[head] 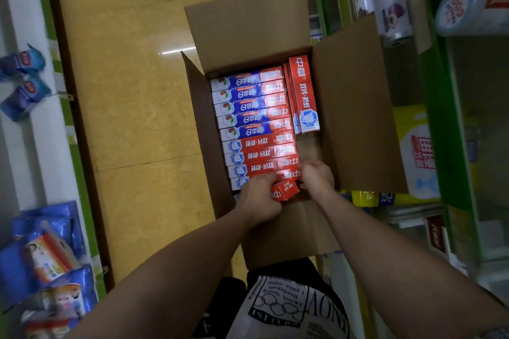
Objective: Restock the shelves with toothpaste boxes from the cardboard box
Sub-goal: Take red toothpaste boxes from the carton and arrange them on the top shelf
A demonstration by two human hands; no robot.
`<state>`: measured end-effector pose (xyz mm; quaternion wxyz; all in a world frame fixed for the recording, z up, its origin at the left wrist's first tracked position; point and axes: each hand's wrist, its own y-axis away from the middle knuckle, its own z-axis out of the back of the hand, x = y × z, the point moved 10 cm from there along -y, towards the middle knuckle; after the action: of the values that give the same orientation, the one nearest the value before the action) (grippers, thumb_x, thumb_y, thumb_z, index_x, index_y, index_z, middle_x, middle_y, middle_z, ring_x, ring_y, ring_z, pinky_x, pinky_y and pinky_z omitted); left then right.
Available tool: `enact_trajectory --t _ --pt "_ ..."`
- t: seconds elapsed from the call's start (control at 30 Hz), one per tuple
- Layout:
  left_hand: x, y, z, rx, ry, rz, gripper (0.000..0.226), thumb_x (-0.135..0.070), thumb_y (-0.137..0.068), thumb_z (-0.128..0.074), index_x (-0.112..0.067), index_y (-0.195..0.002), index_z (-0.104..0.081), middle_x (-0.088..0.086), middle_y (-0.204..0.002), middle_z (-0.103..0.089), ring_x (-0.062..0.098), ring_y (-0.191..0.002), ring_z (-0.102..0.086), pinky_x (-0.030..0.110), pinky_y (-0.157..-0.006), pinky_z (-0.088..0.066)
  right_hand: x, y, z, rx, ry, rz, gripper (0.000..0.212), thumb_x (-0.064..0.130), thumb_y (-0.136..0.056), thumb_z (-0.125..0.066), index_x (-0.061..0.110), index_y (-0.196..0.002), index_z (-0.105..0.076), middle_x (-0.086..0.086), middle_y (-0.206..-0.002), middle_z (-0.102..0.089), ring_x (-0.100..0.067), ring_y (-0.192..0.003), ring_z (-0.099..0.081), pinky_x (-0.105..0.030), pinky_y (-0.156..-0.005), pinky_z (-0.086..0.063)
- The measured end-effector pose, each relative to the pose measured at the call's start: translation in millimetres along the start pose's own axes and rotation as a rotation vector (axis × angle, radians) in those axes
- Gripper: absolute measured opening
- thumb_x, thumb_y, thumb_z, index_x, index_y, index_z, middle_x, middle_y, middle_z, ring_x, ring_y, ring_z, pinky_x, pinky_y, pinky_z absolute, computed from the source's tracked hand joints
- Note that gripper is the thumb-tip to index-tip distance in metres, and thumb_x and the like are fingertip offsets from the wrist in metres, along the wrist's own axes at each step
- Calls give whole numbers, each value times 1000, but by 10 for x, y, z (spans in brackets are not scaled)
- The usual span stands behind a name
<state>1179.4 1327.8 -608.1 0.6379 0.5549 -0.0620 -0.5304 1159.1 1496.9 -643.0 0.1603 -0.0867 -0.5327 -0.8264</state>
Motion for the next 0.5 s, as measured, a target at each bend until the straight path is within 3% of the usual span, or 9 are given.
enact_trajectory --t 0.07,0.2,0.33,0.43,0.5 --pt "19 -1 24 -31 61 0 63 -23 -80 -76 -28 -139 -54 -2 -140 -57 22 -132 -50 52 -110 -44 -21 -37 -55 22 57 1 17 34 -73 -63 26 -88 -61 -5 -101 -73 -26 -90 -69 -44 -87 -58" --pt "44 12 101 -96 153 27 57 -21 -81 -77 -26 -135 -58 -2 -135 -60 21 -129 -54 52 -108 -45 55 -2 -67 12 128 14 12 31 -84 -68 28 -90 -59 2 -91 -65 -22 -89 -65 -36 -85 -55" --pt "29 -5 231 -141 252 74 55 -14 -82 -76 -23 -133 -59 0 -130 -63 21 -123 -57 47 -105 -47 26 -26 -247 118 185 37 38 38 -73 -76 24 -108 -68 2 -100 -71 -22 -92 -68 -35 -87 -56" --pt "20 -24 307 -187 346 98 60 -15 -81 -78 -25 -136 -57 -2 -128 -65 21 -121 -58 47 -105 -47 -12 -56 -285 135 118 10 45 31 -65 -82 24 -106 -68 2 -97 -72 -22 -87 -69 -38 -83 -59" --pt "27 -33 349 -227 384 125 64 -21 -81 -80 -25 -140 -55 -2 -131 -64 21 -123 -58 50 -107 -46 -6 -36 -272 144 55 -13 36 20 -64 -82 23 -96 -65 -2 -96 -73 -24 -85 -70 -43 -80 -60"
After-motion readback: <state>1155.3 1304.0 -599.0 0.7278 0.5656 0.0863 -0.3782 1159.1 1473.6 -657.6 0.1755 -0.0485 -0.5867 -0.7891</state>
